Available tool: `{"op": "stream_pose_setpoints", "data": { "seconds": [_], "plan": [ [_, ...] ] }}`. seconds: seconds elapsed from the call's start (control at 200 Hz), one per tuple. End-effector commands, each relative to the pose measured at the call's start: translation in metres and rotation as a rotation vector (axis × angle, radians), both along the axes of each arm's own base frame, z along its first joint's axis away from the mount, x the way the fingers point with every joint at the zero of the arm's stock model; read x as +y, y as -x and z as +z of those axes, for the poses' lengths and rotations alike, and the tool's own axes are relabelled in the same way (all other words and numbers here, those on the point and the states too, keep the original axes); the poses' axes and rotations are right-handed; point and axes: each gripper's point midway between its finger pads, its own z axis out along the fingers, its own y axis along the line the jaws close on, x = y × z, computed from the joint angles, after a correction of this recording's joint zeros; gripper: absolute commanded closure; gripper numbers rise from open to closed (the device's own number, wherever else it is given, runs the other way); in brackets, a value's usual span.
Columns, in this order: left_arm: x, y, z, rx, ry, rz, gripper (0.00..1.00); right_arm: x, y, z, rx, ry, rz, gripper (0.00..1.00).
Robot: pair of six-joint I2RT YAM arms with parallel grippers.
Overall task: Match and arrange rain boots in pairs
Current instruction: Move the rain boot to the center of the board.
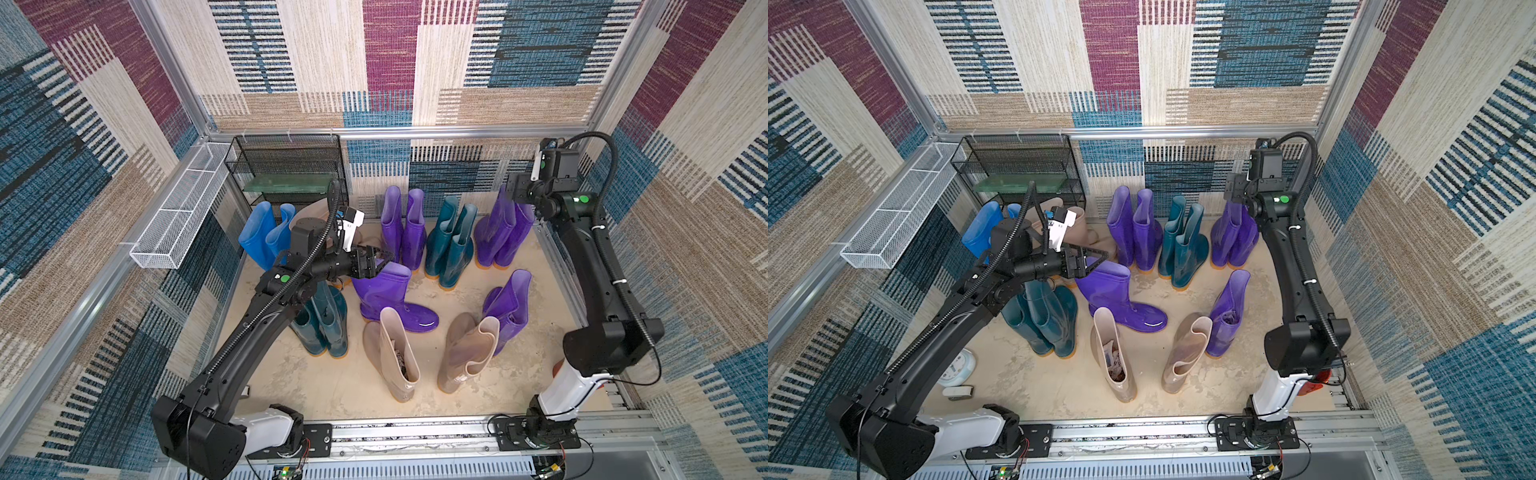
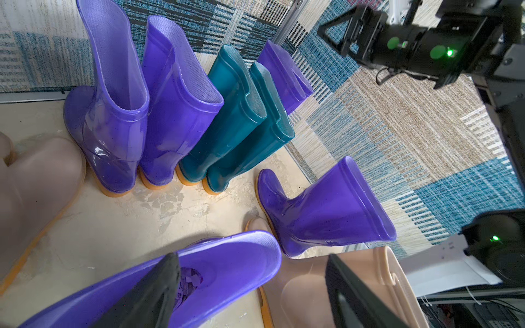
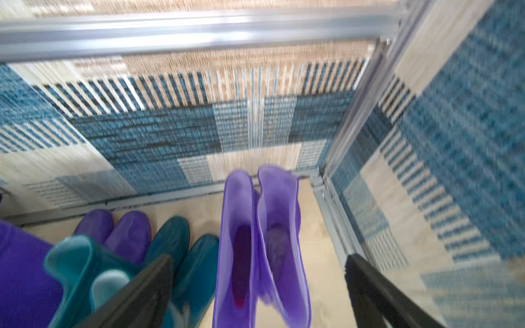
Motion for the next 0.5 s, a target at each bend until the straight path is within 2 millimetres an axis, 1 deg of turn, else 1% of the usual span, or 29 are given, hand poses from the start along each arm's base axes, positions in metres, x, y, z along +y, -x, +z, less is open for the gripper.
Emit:
{"op": "stream_pose_setpoints", "data": {
  "seconds": [0.0,0.025,0.105,0.18,0.245,0.29,0.346,0.401,0.451,0.496],
  "plan": [
    [-0.005,0.007,0.015,-0.020,0.045,-0.044,0.17,0.021,0.042,-0.018,0.004,-0.080,-0.016,0.02],
    [-0.007,0.009,0.016,-0.019,0.051,-0.059,0.17,0.025,0.053,-0.024,0.001,-0.082,-0.013,0.03],
    [-0.013,0.016,0.020,-0.025,0.051,-0.090,0.18,0.030,0.090,-0.034,-0.017,-0.140,-0.021,0.04],
    [-0.020,0.025,0.019,-0.040,0.012,-0.106,0.18,0.028,0.122,-0.034,-0.019,-0.176,-0.029,0.07],
    [-0.026,0.033,0.016,-0.060,-0.046,-0.113,0.19,0.035,0.146,-0.033,-0.004,-0.172,-0.004,0.07],
    [-0.033,0.041,0.015,-0.077,-0.077,-0.132,0.19,0.042,0.162,-0.034,0.016,-0.171,0.014,0.08],
    [-0.043,0.052,0.012,-0.096,-0.108,-0.161,0.19,0.057,0.180,-0.035,0.052,-0.194,0.072,0.10],
    [-0.055,0.068,0.011,-0.113,-0.131,-0.217,0.19,0.068,0.197,-0.035,0.071,-0.212,0.099,0.12],
    [-0.068,0.084,0.009,-0.120,-0.146,-0.284,0.20,0.071,0.210,-0.038,0.085,-0.214,0.100,0.12],
    [-0.080,0.099,0.007,-0.122,-0.163,-0.340,0.20,0.066,0.220,-0.044,0.104,-0.200,0.071,0.11]
  ]
}}
